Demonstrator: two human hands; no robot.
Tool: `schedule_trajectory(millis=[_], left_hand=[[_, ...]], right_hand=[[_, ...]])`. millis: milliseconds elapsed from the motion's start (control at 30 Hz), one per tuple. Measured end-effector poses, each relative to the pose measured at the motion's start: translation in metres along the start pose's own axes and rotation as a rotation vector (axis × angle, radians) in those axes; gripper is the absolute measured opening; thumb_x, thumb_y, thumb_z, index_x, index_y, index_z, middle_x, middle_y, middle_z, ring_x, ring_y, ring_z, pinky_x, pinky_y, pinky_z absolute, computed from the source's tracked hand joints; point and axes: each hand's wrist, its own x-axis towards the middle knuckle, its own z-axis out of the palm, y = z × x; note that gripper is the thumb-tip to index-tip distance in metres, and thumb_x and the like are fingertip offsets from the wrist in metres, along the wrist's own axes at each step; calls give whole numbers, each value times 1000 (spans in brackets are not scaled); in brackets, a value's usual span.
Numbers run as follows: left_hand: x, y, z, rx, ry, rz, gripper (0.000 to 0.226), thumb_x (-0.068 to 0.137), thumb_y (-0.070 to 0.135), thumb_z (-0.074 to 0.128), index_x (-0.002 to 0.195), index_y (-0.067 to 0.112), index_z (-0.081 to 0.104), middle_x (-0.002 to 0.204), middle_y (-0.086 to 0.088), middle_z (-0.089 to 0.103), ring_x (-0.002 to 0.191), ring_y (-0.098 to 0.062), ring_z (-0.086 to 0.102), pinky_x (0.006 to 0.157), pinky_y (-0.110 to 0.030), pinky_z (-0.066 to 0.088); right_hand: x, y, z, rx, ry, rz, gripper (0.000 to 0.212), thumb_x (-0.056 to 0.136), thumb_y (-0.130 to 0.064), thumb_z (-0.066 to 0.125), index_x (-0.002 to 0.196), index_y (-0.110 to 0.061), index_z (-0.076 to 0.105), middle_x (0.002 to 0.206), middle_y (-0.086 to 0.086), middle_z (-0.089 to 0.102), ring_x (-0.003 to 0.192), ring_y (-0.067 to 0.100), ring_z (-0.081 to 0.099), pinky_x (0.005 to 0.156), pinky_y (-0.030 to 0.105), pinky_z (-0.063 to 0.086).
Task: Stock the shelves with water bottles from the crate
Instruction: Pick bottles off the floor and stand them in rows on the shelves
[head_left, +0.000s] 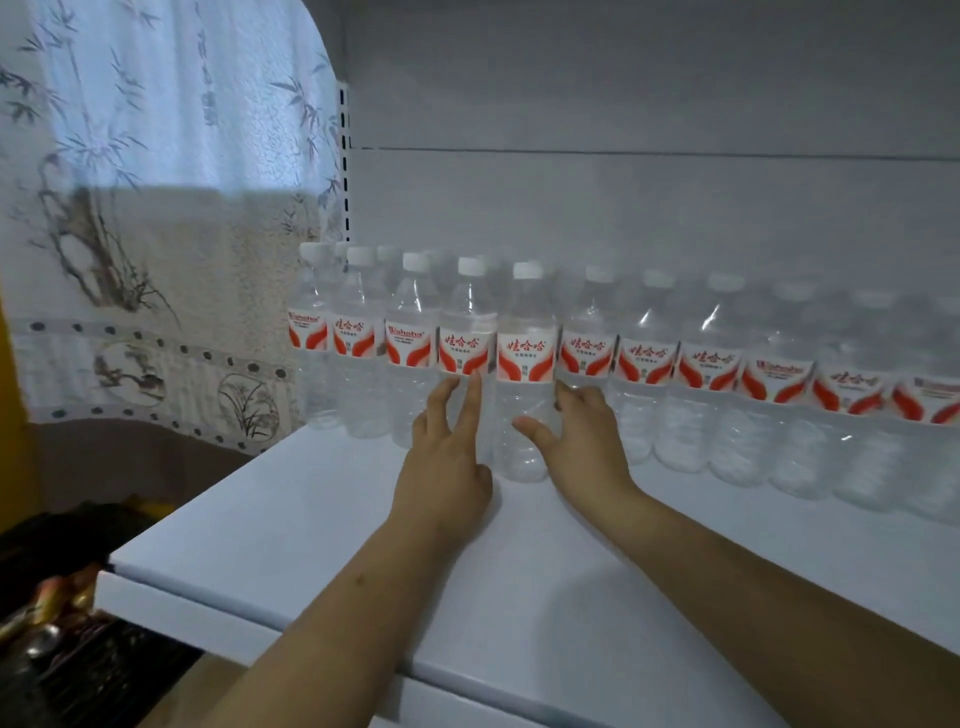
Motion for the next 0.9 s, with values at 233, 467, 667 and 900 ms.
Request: schedule_trajectory(millis=[233, 467, 667, 900], left_hand=[[1, 0, 4, 11, 7, 17, 101, 85, 6, 57, 153, 41, -10, 158, 10, -3, 142, -28, 19, 98, -40, 50], [0, 2, 2, 34, 2, -2, 99, 87, 9, 58, 153, 39, -10, 158, 12, -5, 145, -27, 16, 100, -34, 48], [2, 0, 5, 61, -5, -14, 99, 86, 8, 59, 155, 36, -6, 158, 13, -6, 143, -23, 18, 78, -18, 42], [-4, 6, -3, 91, -65, -50, 99, 85, 11, 59, 155, 34, -8, 159, 12, -7, 144, -25, 21, 81, -24, 51]], right_hand=[[-4, 6, 13, -90, 32, -25, 64, 86, -37, 70, 141, -18, 41, 133, 3, 52, 122, 19, 53, 100, 25, 40], [0, -1, 17, -108, 28, 44, 78, 77, -37, 80, 139, -17, 36, 133, 8, 53, 122, 25, 55, 98, 32, 45], [3, -8, 22, -142, 51, 82, 83, 79, -37, 78, 143, -16, 30, 135, 10, 50, 123, 28, 54, 96, 34, 47], [-8, -14, -1, -242, -60, 115, 76, 84, -46, 69, 142, -11, 35, 138, 11, 46, 121, 28, 53, 92, 35, 49]])
